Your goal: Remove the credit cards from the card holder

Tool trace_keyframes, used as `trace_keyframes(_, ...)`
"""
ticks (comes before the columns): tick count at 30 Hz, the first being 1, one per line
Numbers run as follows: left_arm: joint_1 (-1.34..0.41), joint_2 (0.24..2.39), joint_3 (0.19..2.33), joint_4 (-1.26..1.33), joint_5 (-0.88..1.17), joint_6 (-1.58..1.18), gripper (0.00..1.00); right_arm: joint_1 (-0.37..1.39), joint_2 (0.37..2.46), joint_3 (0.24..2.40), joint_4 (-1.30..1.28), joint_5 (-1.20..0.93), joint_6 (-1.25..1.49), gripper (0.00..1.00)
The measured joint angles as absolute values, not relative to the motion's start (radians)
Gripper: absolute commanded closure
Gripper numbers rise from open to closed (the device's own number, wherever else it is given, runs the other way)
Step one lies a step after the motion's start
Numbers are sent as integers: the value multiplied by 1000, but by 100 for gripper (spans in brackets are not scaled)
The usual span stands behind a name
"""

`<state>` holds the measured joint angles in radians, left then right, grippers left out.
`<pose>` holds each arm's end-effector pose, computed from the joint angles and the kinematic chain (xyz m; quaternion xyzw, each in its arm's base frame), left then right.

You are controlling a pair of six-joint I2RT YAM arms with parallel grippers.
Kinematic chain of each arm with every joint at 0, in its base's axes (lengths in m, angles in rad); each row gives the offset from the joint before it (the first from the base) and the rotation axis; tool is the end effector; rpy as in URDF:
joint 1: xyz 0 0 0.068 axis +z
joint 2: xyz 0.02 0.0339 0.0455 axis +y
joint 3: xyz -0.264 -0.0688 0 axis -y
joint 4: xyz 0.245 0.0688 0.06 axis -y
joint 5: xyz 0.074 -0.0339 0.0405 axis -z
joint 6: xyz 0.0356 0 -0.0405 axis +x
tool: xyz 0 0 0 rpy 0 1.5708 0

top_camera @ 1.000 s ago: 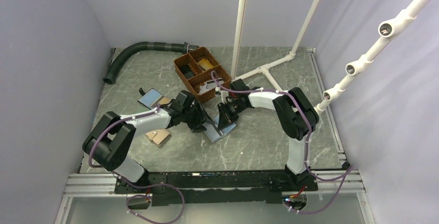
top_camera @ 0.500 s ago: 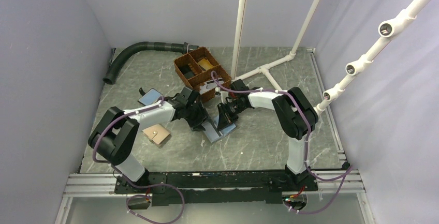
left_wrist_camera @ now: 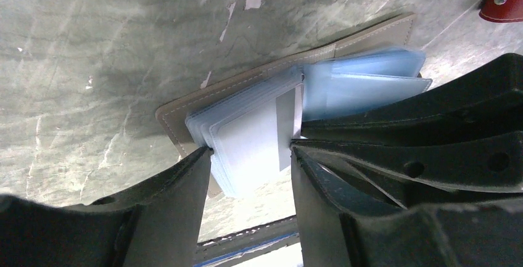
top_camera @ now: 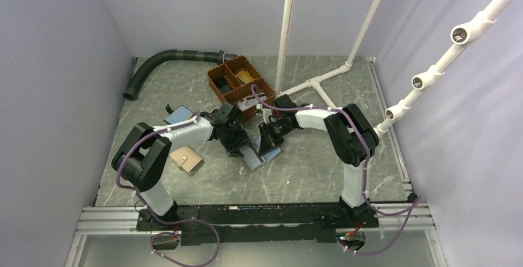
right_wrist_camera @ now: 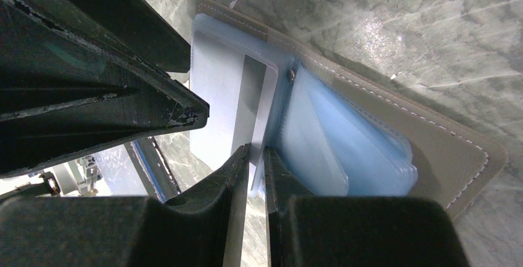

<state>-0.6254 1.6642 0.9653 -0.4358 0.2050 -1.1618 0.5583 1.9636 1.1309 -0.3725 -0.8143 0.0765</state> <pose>0.2526 -0.1913 0.1660 -0.2360 0.9423 -0.2303 0.0570 0.2963 0.2156 0.1246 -0.2853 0.8597 0.4220 0.0371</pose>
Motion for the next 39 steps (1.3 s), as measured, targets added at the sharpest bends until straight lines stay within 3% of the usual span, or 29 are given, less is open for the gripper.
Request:
trace_keyframes(5, -625, 1666, 966, -434, 206, -1145, 47, 558, 1964, 1131, -373, -817, 76, 81)
trace_keyframes(10, -626, 1657, 962, -418, 206, -1136, 48, 560, 1964, 1131, -373, -833, 75, 73)
trace_keyframes(27, -633, 1472, 827, -250, 186, -1137, 47, 587, 1964, 1124, -364, -954, 89, 69)
trace_keyframes(35, -633, 1455, 757, -114, 223, -1144, 50, 581, 1961, 1124, -366, -989, 80, 52)
trace_keyframes(39, -633, 1455, 744, -68, 244, -1146, 51, 564, 1925, 1112, -369, -1013, 53, 38)
